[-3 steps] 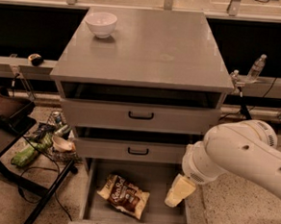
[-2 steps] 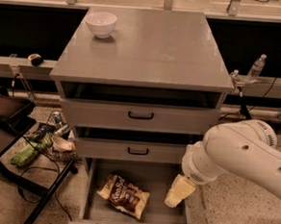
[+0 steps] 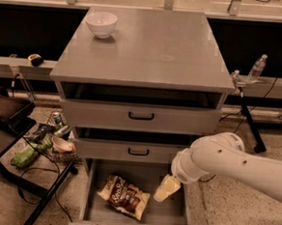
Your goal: Pick brown chip bag from bottom drawer and place on counter
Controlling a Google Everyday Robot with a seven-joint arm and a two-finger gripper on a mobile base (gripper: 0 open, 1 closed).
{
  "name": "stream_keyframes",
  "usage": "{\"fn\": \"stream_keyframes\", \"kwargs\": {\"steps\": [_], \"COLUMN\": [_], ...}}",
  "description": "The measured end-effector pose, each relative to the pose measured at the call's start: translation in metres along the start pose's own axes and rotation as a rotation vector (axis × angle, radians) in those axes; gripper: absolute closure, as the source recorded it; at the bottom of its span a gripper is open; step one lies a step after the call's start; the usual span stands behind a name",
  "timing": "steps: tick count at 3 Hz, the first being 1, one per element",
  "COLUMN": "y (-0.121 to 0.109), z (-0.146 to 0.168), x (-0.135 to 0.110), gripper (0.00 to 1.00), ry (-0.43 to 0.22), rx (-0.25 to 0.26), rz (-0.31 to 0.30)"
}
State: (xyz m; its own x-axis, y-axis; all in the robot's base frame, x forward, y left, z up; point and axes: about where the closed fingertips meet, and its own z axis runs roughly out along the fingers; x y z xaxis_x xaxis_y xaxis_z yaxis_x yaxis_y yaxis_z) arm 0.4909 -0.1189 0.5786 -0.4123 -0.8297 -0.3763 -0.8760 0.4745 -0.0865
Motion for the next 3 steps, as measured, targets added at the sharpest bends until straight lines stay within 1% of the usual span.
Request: {"fn": "stream_keyframes", "kwargs": {"steps": [1,2,3], "y": [-0.004,0.007,0.009], "z": [0.072,0.133,0.190], "x": [0.011,0.025,0.023], "gripper": [0.00,0.00,0.00], "ry": [-0.045,-0.107,-0.221], "rx": [-0.031,-0.061,-0.068], "rz": [0.042,0.103,0.168]}}
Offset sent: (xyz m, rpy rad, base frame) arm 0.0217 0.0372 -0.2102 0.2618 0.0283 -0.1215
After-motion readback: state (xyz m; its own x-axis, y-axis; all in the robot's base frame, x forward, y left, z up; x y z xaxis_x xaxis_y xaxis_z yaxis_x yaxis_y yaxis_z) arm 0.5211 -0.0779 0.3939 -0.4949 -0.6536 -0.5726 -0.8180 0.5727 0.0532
